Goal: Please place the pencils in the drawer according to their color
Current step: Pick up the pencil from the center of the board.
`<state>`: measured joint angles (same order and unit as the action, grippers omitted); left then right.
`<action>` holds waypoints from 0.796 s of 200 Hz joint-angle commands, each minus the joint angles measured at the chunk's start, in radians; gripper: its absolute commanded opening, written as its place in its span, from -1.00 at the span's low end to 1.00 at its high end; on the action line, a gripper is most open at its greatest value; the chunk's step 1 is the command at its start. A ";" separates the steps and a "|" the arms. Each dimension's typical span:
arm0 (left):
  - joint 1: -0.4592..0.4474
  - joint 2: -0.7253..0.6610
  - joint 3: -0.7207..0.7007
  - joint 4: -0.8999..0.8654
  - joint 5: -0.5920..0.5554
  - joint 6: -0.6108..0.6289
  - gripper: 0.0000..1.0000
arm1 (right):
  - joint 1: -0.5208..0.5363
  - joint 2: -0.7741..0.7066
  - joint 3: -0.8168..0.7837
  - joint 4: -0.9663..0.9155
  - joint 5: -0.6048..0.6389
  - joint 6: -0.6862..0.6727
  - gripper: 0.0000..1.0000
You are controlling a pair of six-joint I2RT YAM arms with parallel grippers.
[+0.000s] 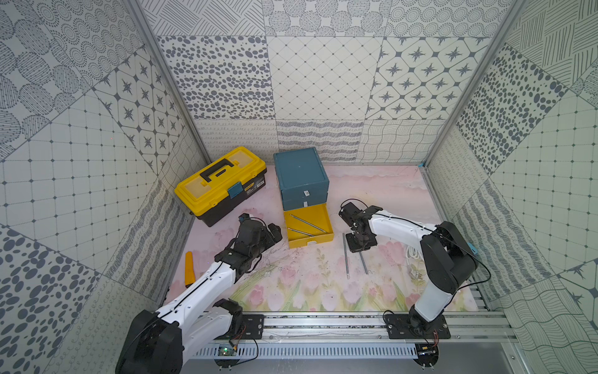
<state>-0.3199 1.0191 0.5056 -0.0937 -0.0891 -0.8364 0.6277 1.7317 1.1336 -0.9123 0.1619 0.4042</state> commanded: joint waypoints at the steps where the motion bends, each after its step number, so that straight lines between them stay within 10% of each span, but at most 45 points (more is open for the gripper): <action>1: 0.007 0.001 -0.001 0.042 -0.002 0.003 0.98 | 0.000 -0.052 0.041 -0.009 0.038 -0.063 -1.00; 159: 0.007 -0.013 -0.002 0.036 -0.001 -0.002 0.98 | 0.159 -0.100 0.261 0.160 0.027 -0.549 -1.00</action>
<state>-0.3199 1.0168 0.5056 -0.0937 -0.0891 -0.8364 0.7395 1.6474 1.3544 -0.8322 0.1867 -0.0021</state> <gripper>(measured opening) 0.991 0.125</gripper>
